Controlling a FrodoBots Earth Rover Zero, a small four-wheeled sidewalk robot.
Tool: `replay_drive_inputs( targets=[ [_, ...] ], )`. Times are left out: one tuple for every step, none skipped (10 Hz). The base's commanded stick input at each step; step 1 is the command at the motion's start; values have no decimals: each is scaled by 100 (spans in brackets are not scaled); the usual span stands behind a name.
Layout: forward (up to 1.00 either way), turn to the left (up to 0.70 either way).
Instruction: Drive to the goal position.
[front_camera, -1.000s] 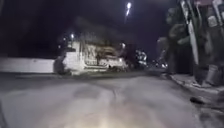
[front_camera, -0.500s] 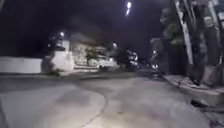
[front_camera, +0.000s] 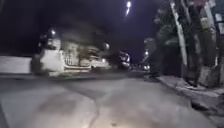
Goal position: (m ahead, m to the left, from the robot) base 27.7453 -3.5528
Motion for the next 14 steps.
replay_drive_inputs(
  targets=[
    [70, -2],
    [70, 0],
    [70, 0],
    [70, 0],
    [70, 0],
    [70, 0],
    [70, 0],
    [70, -3],
    [70, -30],
    [70, -35],
    [70, -35],
    [70, -35],
    [70, -35],
    [70, -35]
  ],
)
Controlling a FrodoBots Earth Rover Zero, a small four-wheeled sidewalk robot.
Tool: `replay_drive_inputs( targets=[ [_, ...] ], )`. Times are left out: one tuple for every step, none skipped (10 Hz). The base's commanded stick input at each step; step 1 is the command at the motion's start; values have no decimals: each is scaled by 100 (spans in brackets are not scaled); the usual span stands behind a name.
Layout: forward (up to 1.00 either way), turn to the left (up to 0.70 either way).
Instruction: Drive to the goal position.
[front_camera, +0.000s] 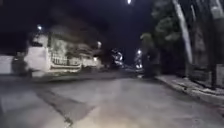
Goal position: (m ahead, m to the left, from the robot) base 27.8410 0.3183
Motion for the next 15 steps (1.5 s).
replay_drive_inputs(
  targets=[
    [70, -35],
    [70, -35],
    [70, 0],
    [70, 0],
    [70, 0],
    [70, 0],
    [70, 0],
    [70, 0],
    [70, 0],
    [70, 0],
    [70, 0],
    [70, 0],
    [70, 0],
    [70, 0],
    [70, 0]
  ],
)
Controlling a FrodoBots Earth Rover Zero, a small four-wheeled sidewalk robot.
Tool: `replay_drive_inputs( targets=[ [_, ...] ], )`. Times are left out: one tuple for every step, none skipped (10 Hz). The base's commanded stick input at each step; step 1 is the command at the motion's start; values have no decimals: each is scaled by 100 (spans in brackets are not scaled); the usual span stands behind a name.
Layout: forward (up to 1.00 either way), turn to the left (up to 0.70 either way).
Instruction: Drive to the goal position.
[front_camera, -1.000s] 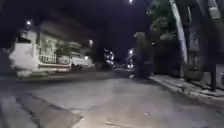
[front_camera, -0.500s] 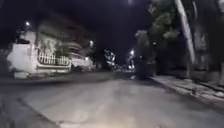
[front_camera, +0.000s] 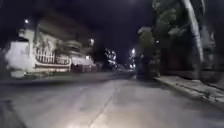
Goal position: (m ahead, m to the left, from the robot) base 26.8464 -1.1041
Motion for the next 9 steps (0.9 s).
replay_drive_inputs(
  targets=[
    [70, 0],
    [70, 0],
    [70, 0],
    [70, 0],
    [70, 0],
    [70, 0],
    [70, 0],
    [70, -4],
    [70, -33]
  ],
)
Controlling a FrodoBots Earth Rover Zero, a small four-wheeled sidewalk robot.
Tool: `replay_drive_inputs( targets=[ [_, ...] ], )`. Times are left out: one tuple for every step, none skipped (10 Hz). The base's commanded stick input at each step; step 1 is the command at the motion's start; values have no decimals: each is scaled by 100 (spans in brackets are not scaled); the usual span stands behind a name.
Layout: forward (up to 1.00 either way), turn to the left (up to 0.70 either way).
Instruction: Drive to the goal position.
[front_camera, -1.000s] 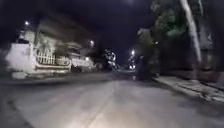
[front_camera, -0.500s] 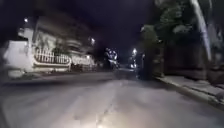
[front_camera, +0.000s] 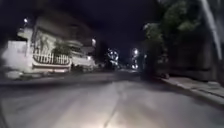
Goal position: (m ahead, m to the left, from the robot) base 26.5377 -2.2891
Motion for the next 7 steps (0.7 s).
replay_drive_inputs(
  targets=[
    [70, -35],
    [70, -35],
    [70, -35],
    [70, -35],
    [70, -35],
    [70, -35],
    [70, -31]
  ],
)
